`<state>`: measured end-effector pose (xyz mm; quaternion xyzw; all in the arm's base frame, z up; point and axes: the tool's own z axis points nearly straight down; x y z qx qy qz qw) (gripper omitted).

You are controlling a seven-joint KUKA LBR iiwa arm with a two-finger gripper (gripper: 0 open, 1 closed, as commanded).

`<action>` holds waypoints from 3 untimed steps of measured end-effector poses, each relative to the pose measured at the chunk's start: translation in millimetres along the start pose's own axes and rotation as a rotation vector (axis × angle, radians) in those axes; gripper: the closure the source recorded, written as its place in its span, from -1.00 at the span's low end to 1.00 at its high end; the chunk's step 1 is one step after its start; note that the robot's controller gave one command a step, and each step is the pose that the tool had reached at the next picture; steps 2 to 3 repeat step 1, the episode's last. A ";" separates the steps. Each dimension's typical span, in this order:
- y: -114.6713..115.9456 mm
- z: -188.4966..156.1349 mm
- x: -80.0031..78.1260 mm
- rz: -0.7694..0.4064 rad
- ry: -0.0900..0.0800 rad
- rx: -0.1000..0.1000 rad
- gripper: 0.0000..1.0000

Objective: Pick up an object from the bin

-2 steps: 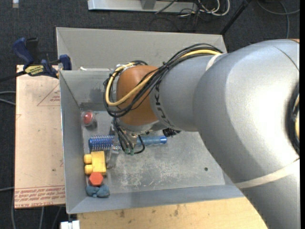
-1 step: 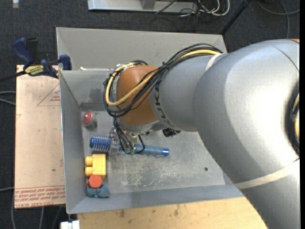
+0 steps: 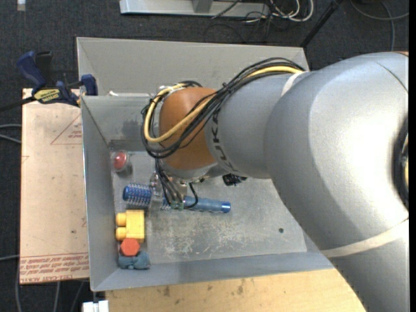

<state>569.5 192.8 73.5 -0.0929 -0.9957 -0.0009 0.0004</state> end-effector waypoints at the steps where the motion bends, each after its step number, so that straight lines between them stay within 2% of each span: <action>1: 1.6 -75.3 -1.1 -0.001 -0.007 -0.004 1.00; 3: 1.6 -75.3 -1.1 -0.001 -0.007 -0.004 1.00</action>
Offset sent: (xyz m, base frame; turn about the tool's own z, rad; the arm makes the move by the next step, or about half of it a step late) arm 0.0000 0.0002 0.0716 0.0000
